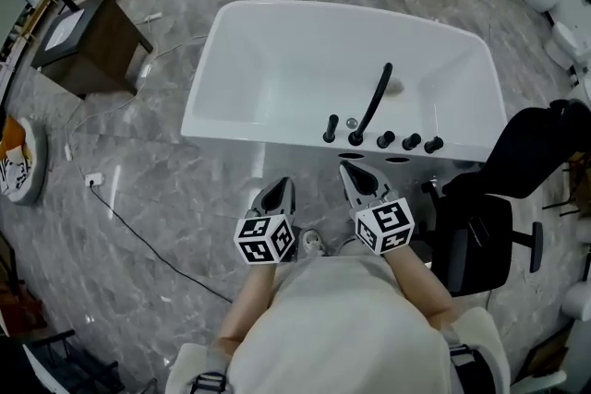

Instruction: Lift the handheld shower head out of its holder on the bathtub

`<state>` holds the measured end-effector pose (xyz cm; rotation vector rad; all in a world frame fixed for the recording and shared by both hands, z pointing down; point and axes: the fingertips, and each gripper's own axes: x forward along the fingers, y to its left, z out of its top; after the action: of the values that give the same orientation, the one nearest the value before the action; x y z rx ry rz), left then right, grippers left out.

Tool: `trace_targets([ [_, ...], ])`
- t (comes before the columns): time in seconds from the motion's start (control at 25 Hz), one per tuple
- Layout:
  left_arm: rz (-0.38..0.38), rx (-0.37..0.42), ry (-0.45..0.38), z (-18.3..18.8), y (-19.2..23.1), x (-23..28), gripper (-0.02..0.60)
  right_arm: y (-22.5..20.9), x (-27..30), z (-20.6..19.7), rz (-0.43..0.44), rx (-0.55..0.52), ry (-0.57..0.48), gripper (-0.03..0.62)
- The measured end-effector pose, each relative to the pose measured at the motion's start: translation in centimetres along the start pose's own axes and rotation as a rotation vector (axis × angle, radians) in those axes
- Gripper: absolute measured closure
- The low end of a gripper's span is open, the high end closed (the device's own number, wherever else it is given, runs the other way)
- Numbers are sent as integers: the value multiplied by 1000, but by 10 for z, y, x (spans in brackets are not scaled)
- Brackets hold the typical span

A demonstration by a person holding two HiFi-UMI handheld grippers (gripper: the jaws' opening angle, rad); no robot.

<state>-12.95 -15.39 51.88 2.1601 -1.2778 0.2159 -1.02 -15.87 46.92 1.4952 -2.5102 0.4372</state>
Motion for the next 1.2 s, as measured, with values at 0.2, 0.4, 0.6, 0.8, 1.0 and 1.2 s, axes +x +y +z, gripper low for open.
trace_targets([
  [0.2, -6, -24, 20, -1, 10, 11, 561, -18, 22, -13, -51, 7, 35, 576],
  [0.4, 8, -50, 34, -8, 17, 27, 561, -50, 45, -33, -121, 42, 53, 576],
  [0.6, 46, -88, 42, -10, 25, 41, 561, -75, 72, -58, -116, 58, 97, 576],
  [0.8, 79, -114, 51, -7, 36, 58, 561, -98, 101, -82, -120, 41, 151, 574],
  [1.0, 90, -99, 72, -7, 42, 76, 561, -115, 126, -114, -122, 62, 207, 551],
  [1.2, 100, -96, 99, -12, 46, 92, 561, -125, 154, -147, -105, 87, 264, 445],
])
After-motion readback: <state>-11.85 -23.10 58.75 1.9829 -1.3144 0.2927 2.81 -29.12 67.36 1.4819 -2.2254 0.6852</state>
